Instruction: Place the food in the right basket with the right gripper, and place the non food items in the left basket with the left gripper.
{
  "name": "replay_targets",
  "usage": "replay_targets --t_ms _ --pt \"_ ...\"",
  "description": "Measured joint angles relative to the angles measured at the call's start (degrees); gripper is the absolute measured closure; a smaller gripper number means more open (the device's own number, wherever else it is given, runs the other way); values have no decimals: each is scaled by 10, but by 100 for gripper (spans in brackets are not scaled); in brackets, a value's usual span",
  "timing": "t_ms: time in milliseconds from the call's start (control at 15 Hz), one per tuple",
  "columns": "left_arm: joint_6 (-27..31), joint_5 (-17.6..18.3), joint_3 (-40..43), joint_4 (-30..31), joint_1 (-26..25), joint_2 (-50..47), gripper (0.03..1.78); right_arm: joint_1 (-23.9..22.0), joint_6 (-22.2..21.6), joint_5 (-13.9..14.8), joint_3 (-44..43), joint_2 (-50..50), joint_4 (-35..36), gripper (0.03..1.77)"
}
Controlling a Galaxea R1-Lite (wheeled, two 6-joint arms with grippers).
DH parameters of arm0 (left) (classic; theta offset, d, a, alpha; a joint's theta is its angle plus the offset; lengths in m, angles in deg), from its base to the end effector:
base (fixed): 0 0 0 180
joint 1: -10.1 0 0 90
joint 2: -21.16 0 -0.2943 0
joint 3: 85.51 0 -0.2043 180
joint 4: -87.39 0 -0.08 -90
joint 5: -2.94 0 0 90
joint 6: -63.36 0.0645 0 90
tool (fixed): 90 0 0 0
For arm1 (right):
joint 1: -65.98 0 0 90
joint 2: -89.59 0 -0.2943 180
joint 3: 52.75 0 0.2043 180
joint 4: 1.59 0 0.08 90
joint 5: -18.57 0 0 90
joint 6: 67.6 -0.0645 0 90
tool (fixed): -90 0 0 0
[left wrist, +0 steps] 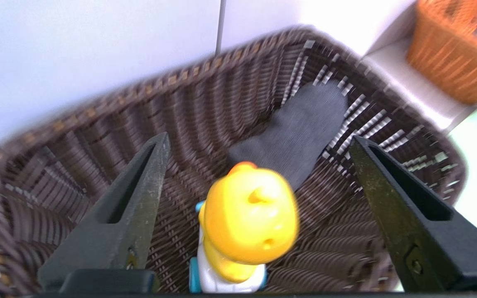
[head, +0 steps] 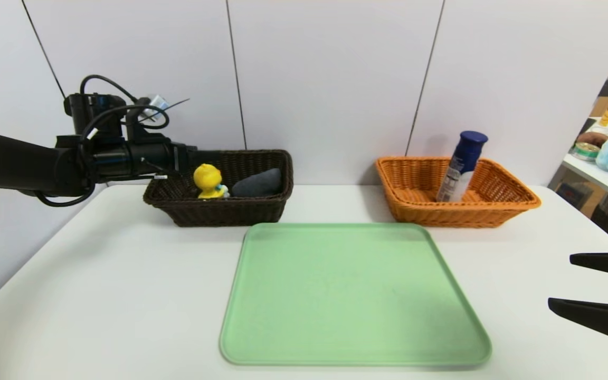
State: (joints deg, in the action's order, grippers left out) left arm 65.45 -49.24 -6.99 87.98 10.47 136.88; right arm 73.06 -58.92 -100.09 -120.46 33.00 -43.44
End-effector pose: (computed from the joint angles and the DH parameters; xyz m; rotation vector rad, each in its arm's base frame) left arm 0.4527 -0.0425 0.1840 -0.0429 0.2177 -0.6673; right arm 0.1508 0.0499 0.2153 -0.0411 0.4875 0.6471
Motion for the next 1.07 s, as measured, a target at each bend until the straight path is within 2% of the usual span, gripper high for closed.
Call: replay_targets --t_ms 267,533,867,1067 --pt "-8 -1 1 -29 0 -66 20 0 -15 0 -13 7 0 10" --pt "-1 -1 37 -58 2 -165 16 1 -15 1 -25 10 0 10" --pt "4 -1 151 -77 22 -307 14 8 -15 -1 -27 14 -1 10" --pt "5 2 230 -80 58 -376 14 13 -14 -3 -24 16 -1 10"
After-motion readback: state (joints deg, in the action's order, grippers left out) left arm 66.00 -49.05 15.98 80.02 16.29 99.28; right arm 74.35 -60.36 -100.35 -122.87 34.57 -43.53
